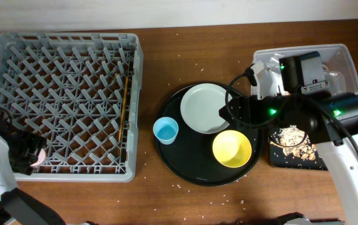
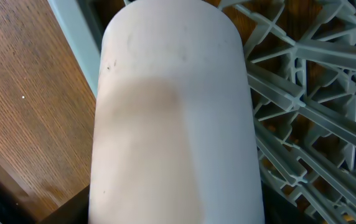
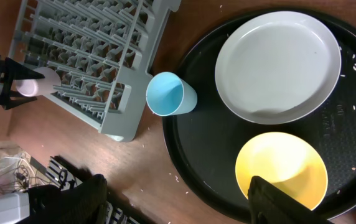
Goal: Sort waste into correct bins and load items into the dishwasher rack
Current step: 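Carry the pink cup with the left gripper into the rack's front-left corner, then grasp the light-blue cup with the right gripper and pass it to the left gripper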
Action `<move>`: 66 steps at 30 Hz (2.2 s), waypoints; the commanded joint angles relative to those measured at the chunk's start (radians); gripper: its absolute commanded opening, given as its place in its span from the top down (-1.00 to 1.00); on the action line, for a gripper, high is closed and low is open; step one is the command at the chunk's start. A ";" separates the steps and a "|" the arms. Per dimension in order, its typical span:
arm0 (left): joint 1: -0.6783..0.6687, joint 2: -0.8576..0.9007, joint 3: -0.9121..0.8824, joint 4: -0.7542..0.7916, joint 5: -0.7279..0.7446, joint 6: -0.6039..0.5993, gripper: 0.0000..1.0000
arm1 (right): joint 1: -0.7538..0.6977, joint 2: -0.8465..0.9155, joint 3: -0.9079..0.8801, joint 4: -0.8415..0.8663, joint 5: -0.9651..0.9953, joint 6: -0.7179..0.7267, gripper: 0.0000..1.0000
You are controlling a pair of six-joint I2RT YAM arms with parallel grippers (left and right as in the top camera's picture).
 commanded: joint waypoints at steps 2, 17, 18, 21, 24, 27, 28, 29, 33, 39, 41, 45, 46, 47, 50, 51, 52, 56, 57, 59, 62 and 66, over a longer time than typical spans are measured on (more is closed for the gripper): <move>0.000 0.019 0.016 0.004 0.093 0.045 0.17 | -0.002 0.002 0.002 -0.002 0.018 -0.003 -0.48; 0.000 -0.134 0.022 -0.058 0.123 0.049 -0.27 | -0.002 0.002 0.002 -0.010 0.047 -0.002 -0.50; 0.000 -0.125 -0.005 -0.054 0.125 0.037 -0.28 | -0.002 0.002 0.002 -0.010 0.047 -0.002 -0.50; 0.004 -0.084 -0.067 -0.004 0.124 0.007 -0.32 | -0.002 0.002 0.002 -0.010 0.047 -0.002 -0.50; 0.015 -0.044 -0.074 0.047 0.125 -0.007 -0.32 | -0.002 0.002 0.002 -0.019 0.048 -0.002 -0.50; 0.016 -0.029 -0.074 0.060 0.145 -0.031 -0.50 | -0.002 0.002 0.002 -0.023 0.061 -0.002 -0.50; 0.016 -0.029 -0.074 0.061 0.151 -0.031 -0.49 | -0.002 0.002 0.002 -0.023 0.061 -0.002 -0.50; 0.016 -0.029 -0.074 0.058 0.171 -0.030 -0.33 | -0.002 0.002 0.002 -0.023 0.061 -0.002 -0.51; 0.020 -0.034 -0.072 0.026 0.255 -0.030 -0.02 | -0.002 0.002 0.002 -0.023 0.062 -0.002 -0.52; 0.120 -0.093 -0.060 -0.060 0.353 0.048 0.12 | -0.002 0.002 0.002 -0.020 0.063 -0.026 -0.59; 0.123 -0.131 -0.059 -0.071 0.355 0.063 0.02 | -0.002 0.002 0.002 -0.020 0.063 -0.026 -0.59; 0.123 -0.147 -0.059 -0.076 0.261 0.065 -0.23 | -0.002 0.002 0.002 -0.020 0.062 -0.026 -0.59; 0.123 -0.147 -0.059 -0.074 0.246 0.064 -0.25 | -0.002 0.002 0.002 -0.020 0.062 -0.026 -0.59; 0.123 -0.147 -0.059 -0.069 0.245 0.060 -0.29 | -0.002 0.002 0.002 -0.020 0.062 -0.025 -0.60; 0.123 -0.144 -0.067 -0.061 0.219 0.030 -0.49 | -0.002 0.002 0.002 -0.021 0.062 -0.025 -0.59; 0.123 -0.138 -0.082 -0.050 0.220 0.019 -0.50 | -0.002 0.002 0.002 -0.021 0.062 -0.025 -0.59; 0.123 -0.132 -0.094 -0.038 0.224 0.018 -0.51 | -0.002 0.002 0.002 -0.023 0.062 -0.025 -0.59; 0.123 -0.104 -0.111 -0.016 0.256 0.016 -0.50 | -0.002 0.002 0.002 -0.032 0.062 -0.026 -0.59; 0.123 -0.104 -0.106 -0.016 0.269 0.016 -0.50 | -0.002 0.002 0.002 -0.032 0.062 -0.026 -0.60; 0.123 -0.107 -0.074 -0.021 0.317 0.042 -0.50 | -0.002 0.002 0.002 -0.032 0.062 -0.025 -0.60; 0.064 -0.145 0.083 -0.086 0.447 0.187 -0.50 | 0.003 0.006 0.001 -0.002 0.061 -0.007 -0.56; -0.271 -0.206 0.325 -0.099 0.316 0.358 -0.50 | 0.141 0.114 0.000 0.031 0.061 0.056 -0.37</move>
